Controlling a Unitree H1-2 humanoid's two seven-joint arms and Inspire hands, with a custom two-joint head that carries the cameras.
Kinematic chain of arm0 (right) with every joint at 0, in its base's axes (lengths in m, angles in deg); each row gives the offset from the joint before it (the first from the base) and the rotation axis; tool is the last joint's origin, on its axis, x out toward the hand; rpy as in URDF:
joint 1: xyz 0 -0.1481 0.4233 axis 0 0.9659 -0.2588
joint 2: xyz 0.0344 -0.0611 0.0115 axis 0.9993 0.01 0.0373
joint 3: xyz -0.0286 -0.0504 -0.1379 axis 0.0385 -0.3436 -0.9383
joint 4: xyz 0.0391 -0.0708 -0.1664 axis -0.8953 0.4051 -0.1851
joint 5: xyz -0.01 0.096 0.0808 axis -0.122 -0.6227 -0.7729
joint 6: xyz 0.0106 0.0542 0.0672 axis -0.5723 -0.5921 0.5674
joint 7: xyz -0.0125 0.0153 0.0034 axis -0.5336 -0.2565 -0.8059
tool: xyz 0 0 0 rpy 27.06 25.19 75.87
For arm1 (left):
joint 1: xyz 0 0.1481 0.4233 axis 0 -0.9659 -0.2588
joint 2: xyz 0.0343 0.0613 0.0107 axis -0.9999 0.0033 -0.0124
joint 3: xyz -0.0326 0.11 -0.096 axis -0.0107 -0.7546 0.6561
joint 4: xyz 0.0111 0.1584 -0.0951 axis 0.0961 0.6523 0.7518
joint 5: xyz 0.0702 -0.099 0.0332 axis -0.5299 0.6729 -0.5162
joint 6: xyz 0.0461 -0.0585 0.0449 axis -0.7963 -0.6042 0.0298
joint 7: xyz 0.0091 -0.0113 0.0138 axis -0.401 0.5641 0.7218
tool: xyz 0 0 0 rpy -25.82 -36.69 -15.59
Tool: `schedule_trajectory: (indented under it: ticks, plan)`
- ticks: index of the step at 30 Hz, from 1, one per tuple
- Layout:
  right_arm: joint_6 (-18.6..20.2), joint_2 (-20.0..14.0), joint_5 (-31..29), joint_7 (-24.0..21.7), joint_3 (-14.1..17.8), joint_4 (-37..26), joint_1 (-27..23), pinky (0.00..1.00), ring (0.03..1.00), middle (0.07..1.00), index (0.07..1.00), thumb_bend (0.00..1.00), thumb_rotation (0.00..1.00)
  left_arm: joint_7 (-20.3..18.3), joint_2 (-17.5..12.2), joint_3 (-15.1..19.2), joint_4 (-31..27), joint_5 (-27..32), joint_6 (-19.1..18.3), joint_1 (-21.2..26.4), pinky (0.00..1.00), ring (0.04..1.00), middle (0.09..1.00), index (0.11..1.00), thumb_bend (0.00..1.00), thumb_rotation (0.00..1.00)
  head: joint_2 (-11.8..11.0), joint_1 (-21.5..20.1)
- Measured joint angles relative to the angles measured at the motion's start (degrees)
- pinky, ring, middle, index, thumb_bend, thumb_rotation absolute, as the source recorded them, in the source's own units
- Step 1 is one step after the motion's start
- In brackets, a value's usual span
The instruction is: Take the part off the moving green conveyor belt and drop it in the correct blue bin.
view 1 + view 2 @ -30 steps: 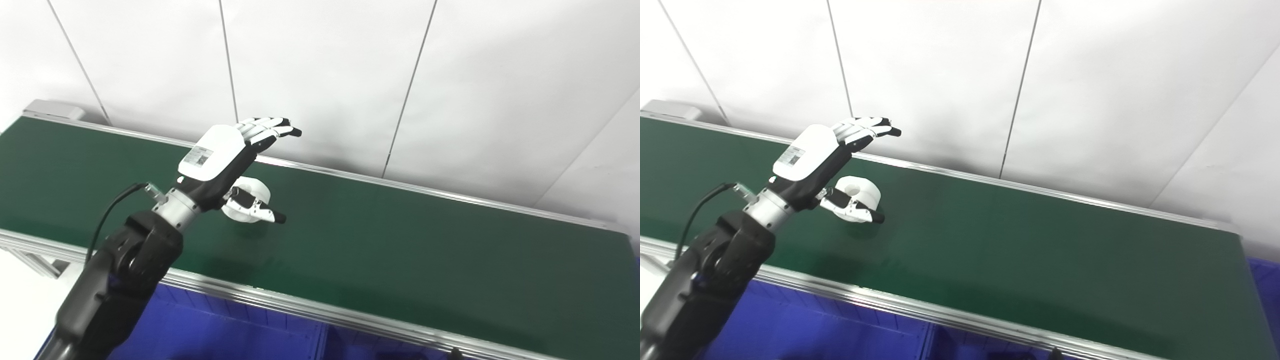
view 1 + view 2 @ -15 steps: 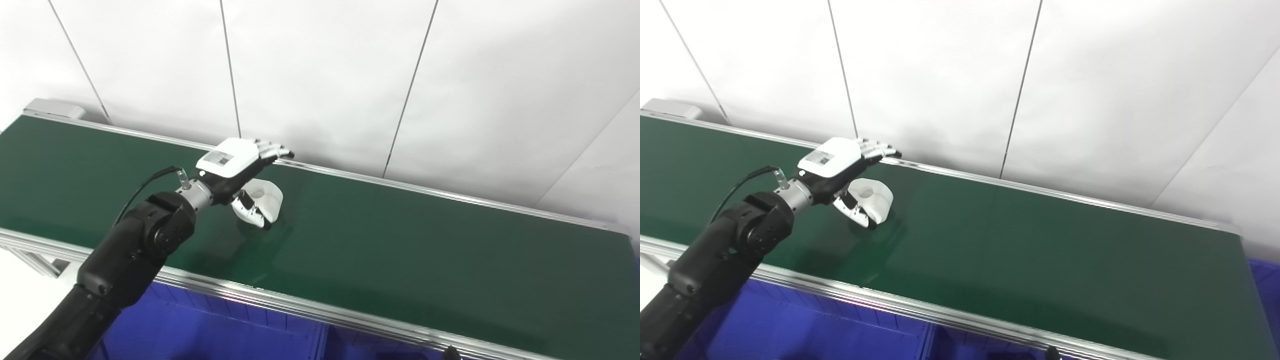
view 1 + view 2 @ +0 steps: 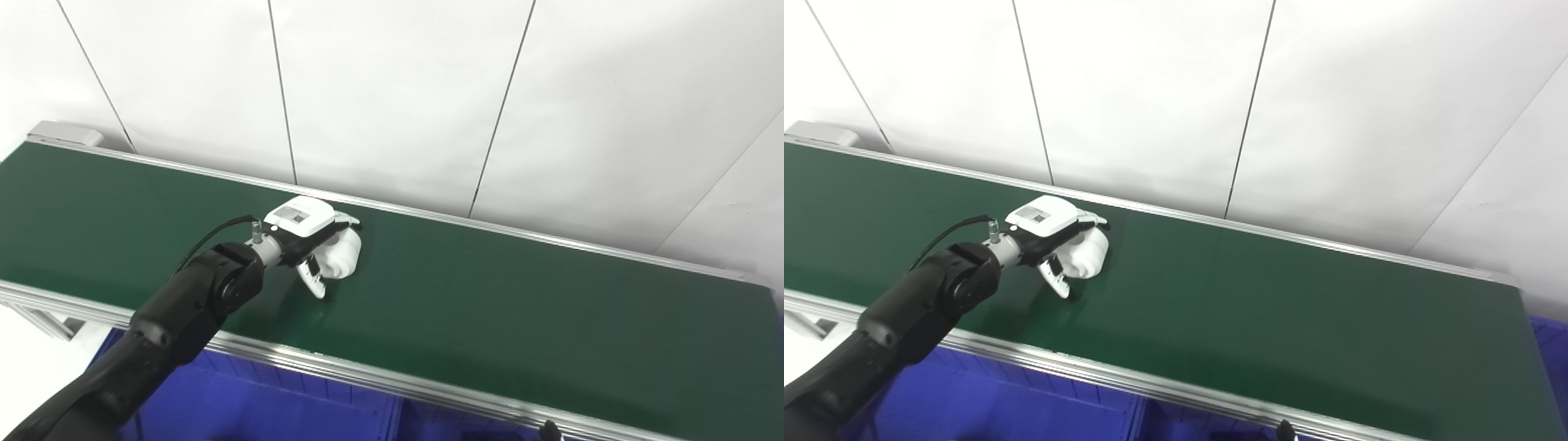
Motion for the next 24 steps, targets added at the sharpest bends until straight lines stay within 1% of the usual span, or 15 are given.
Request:
schedule_trajectory:
  ticks: [1,2,3,4,5,6,7,11,13,14,21,23,24]
  plan:
    - [0.0,0.0,0.0,0.0,0.0,0.0,0.0,0.98,0.996,1.000,1.000,0.72,1.00,2.7,0.6,0.2,1.8,0.1,1.1,0.1,0.54,0.600,0.672,0.661,0.92,0.02,0.1,-0.1]
    - [0.0,0.0,0.1,0.0,0.0,0.0,0.0,0.98,0.997,1.000,1.000,0.72,1.00,5.4,1.1,0.2,3.0,0.1,2.0,0.1,0.51,0.559,0.634,0.628,0.89,0.00,0.2,-0.1]
    - [0.0,0.0,0.2,0.0,0.0,0.0,0.2,0.98,0.997,1.000,1.000,0.72,1.00,8.5,1.8,0.5,4.3,0.1,3.2,0.1,0.50,0.555,0.630,0.625,0.89,0.00,0.2,-0.1]
    - [0.0,0.0,0.3,0.0,-0.1,-0.1,0.2,0.97,0.991,1.000,1.000,0.71,1.00,11.2,2.5,0.5,5.6,0.3,4.2,0.1,0.46,0.483,0.569,0.576,0.70,0.00,0.2,-0.1]
    - [0.0,0.0,0.4,0.0,-0.1,-0.1,0.3,0.96,0.989,1.000,1.000,0.71,1.00,13.5,3.0,0.5,6.7,0.4,5.5,0.1,0.44,0.447,0.537,0.551,0.60,0.00,0.2,-0.1]
    - [0.0,0.0,0.4,0.0,-0.1,-0.1,0.3,0.95,0.986,1.000,1.000,0.70,1.00,16.0,3.6,0.5,7.8,0.5,6.4,0.1,0.41,0.421,0.512,0.537,0.54,0.00,0.2,-0.1]
    - [0.0,0.0,0.4,0.0,-0.1,-0.1,0.3,0.94,0.986,1.000,1.000,0.70,1.00,17.7,4.1,0.4,8.5,0.5,7.1,0.1,0.40,0.412,0.503,0.532,0.52,0.00,0.3,-0.2]
    - [0.0,0.0,0.4,0.0,-0.2,-0.1,0.3,0.95,0.988,1.000,1.000,0.70,1.00,22.3,5.2,-0.3,10.3,0.1,8.8,0.2,0.38,0.408,0.509,0.513,0.50,0.00,0.3,-0.2]
    - [0.0,0.0,0.4,0.0,-0.3,-0.3,0.5,0.94,0.982,1.000,1.000,0.70,1.00,23.8,5.2,-0.9,11.4,0.0,10.3,0.6,0.38,0.412,0.513,0.506,0.50,0.00,0.4,-0.3]
    - [0.0,0.0,0.4,0.0,-0.4,-0.4,0.5,0.94,0.983,1.000,1.000,0.70,1.00,24.1,5.2,-1.2,11.5,0.0,10.4,0.8,0.38,0.411,0.512,0.508,0.50,0.00,0.4,-0.3]
    - [0.0,0.2,0.4,0.0,-0.5,-0.4,0.5,0.93,0.979,1.000,1.000,0.70,1.00,24.5,4.9,-1.8,10.9,0.0,10.8,1.4,0.38,0.406,0.510,0.514,0.50,0.00,0.8,-0.3]
    - [0.0,0.2,0.4,0.0,-0.6,-0.5,0.5,0.93,0.978,1.000,1.000,0.70,1.00,23.9,4.4,-1.8,9.3,0.1,10.8,1.3,0.38,0.404,0.512,0.512,0.50,0.00,1.1,0.0]
    - [0.0,0.2,0.4,0.0,-0.6,-0.5,0.5,0.94,0.981,1.000,1.000,0.70,1.00,23.3,3.9,-1.7,7.5,0.2,10.8,1.1,0.38,0.403,0.512,0.512,0.50,0.00,1.8,0.7]
